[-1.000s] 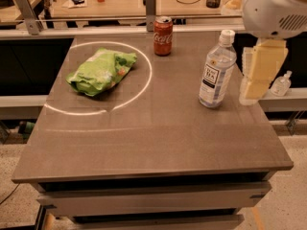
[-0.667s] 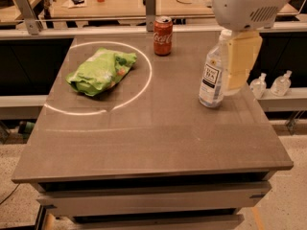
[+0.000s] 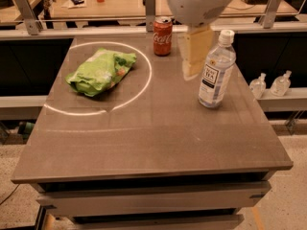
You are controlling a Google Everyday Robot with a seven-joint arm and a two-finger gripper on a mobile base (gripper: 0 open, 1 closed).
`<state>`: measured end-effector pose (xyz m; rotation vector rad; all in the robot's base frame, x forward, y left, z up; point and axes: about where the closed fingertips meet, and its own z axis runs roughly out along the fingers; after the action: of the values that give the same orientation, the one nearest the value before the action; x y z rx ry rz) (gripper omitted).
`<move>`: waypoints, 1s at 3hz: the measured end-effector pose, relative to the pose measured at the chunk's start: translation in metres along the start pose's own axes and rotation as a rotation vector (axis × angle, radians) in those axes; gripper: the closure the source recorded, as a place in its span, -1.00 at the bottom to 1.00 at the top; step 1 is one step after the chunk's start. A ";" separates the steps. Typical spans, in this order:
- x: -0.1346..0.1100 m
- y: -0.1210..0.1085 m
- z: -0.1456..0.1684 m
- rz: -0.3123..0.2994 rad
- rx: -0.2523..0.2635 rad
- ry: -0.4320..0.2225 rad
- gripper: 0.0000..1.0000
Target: Pick green rice chip bag
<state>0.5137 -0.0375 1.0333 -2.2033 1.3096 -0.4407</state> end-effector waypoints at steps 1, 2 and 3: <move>-0.020 -0.029 0.025 -0.044 -0.013 -0.106 -1.00; -0.039 -0.040 0.052 -0.083 -0.097 -0.152 -1.00; -0.038 -0.040 0.051 -0.083 -0.097 -0.152 -1.00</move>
Offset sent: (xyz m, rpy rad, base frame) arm 0.0607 0.0897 -0.0449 -0.0247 0.2372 0.2117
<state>0.5508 0.0262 1.0155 -2.3276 1.1850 -0.2387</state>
